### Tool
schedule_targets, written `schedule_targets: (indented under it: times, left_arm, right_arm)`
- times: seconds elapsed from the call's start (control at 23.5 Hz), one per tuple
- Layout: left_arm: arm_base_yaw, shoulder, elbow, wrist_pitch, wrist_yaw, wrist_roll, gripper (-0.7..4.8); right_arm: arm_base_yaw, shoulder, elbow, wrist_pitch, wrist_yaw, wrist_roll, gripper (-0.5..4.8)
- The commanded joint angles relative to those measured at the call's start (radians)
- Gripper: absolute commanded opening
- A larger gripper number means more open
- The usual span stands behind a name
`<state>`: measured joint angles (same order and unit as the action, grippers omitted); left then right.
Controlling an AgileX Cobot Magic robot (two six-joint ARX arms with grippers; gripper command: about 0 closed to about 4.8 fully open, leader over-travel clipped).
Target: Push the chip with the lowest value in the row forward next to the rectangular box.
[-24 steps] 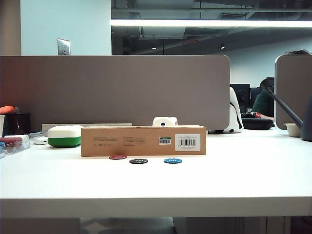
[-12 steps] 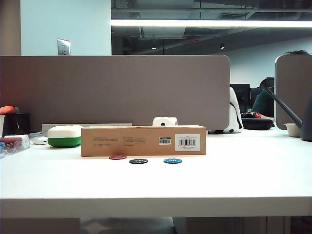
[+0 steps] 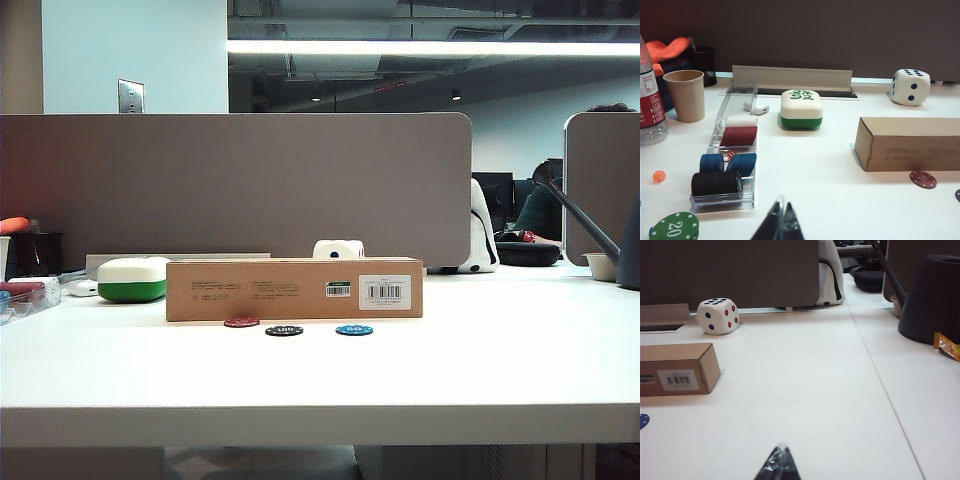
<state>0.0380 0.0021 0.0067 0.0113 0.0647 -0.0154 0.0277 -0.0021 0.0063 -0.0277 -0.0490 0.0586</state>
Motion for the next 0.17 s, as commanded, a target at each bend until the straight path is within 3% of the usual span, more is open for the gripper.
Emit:
schedule_targets:
  times: [0.04,0.17]
  left_arm:
    - [-0.001,0.0,0.001,0.011,0.003,0.004,-0.05]
    - [-0.001,0.0,0.001,0.011,0.003,0.004,-0.05]
  right_arm:
    - [0.002,0.0,-0.005,0.008,0.002,-0.003,-0.05]
    - [0.002,0.0,-0.005,0.008,0.002,-0.003,-0.05]
